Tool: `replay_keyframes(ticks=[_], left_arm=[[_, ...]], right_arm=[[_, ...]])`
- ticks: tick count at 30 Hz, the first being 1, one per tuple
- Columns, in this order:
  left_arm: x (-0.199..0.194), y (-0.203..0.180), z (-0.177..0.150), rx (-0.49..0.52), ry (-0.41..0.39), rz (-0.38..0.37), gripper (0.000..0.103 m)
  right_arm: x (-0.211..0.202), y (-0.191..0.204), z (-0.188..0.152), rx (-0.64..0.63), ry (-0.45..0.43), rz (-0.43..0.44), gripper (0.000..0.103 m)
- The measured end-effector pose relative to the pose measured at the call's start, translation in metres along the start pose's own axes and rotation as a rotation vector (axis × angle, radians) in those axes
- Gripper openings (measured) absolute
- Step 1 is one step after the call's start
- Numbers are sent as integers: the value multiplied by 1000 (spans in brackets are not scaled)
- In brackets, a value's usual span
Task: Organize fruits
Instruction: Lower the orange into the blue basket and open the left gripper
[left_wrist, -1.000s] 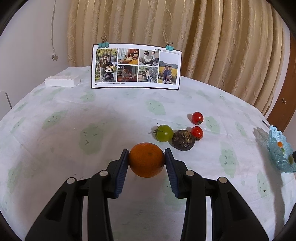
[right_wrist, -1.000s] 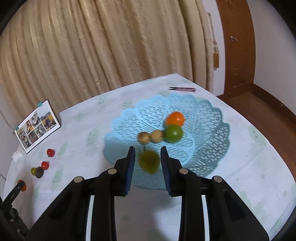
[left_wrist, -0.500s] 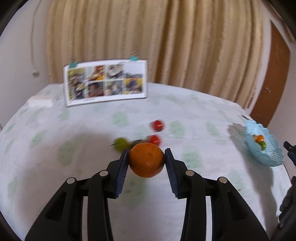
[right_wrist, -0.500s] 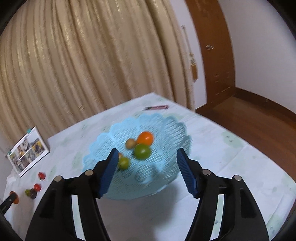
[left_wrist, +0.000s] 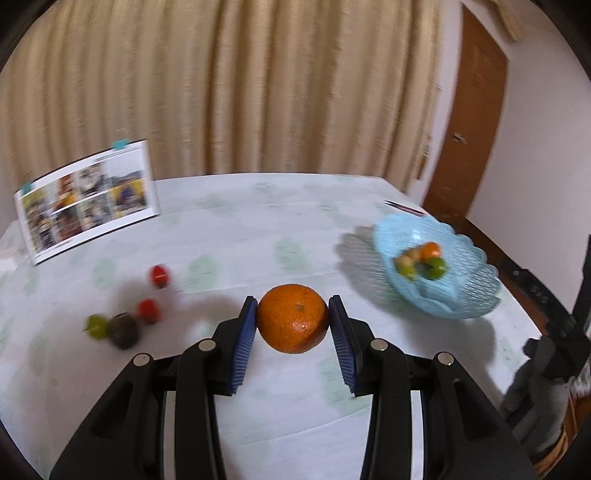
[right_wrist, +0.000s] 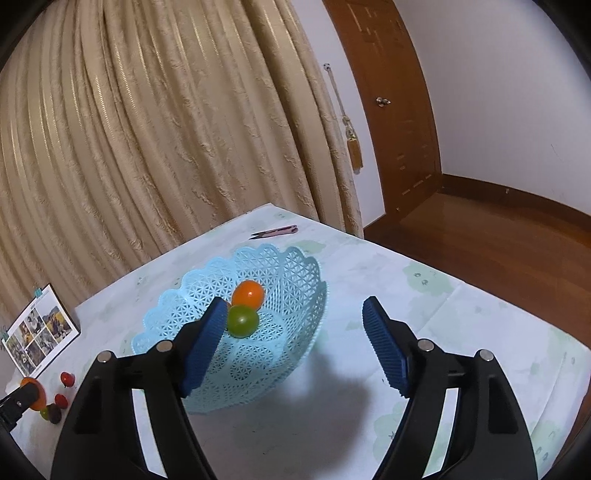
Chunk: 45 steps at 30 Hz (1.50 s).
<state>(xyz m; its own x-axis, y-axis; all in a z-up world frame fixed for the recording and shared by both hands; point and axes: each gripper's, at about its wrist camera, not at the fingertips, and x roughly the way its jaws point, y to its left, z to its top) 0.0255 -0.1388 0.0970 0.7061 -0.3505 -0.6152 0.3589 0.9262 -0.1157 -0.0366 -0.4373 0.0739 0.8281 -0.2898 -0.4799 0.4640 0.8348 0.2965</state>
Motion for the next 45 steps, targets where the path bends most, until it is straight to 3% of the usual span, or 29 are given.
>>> replay_keyframes(ticks=[13, 24, 27, 45], left_arm=[[37, -90, 16, 128, 5, -169, 40], [72, -115, 17, 134, 41, -231, 41], [71, -111, 18, 118, 21, -222, 62], [43, -73, 28, 66, -45, -142, 84]], right_arm=[[0, -8, -6, 62, -5, -10, 82], [2, -12, -7, 79, 9, -16, 82], [2, -11, -7, 76, 12, -21, 82], [-4, -7, -7, 58, -37, -25, 82]])
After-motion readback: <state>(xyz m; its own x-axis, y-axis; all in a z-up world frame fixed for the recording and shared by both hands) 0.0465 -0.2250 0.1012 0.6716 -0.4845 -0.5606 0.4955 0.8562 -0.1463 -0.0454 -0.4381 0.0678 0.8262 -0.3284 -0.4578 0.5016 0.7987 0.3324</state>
